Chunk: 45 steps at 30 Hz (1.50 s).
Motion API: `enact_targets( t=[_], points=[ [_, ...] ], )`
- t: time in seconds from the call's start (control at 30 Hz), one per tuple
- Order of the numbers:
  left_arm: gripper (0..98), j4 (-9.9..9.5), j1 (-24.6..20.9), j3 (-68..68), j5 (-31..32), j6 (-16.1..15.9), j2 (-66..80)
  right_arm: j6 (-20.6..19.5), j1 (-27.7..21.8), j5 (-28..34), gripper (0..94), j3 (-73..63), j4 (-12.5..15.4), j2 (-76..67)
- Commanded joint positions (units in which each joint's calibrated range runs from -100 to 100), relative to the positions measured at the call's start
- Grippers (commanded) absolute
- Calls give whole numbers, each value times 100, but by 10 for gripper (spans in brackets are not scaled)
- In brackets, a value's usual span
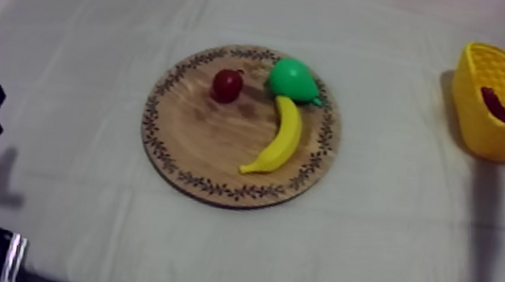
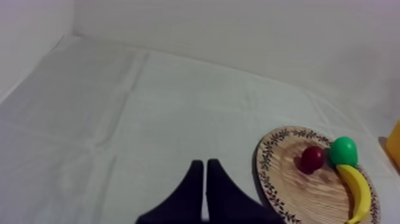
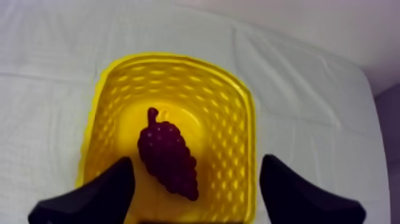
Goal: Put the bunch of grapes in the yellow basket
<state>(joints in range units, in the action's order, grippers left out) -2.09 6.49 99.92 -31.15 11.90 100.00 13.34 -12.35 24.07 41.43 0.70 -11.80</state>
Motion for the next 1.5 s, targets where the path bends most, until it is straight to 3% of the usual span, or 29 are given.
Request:
enact_targets(
  t=[0.0, 0.7, 0.97, 1.1, 1.27, 1.47],
  points=[
    [1, -4, -1, -4, 3, -1, 0, 60, 2, -190, 570, 625, 60, -669],
    [1, -4, -1, -4, 3, -1, 0, 246, 515, -750, 437, 4494, 348, -5367],
    [1, -4, -1, -4, 3, -1, 0, 511, 605, 8, 380, 5325, 669, -7138],
    [1, -4, -1, -4, 3, -1, 0, 495, 616, 518, 298, 5511, 756, -7830],
    [1, -4, -1, -4, 3, -1, 0, -52, 697, 824, 99, 5698, 526, -8300],
    [1, -4, -1, -4, 3, -1, 0, -965, 823, 1028, 20, 5799, 208, -8384]
  ],
)
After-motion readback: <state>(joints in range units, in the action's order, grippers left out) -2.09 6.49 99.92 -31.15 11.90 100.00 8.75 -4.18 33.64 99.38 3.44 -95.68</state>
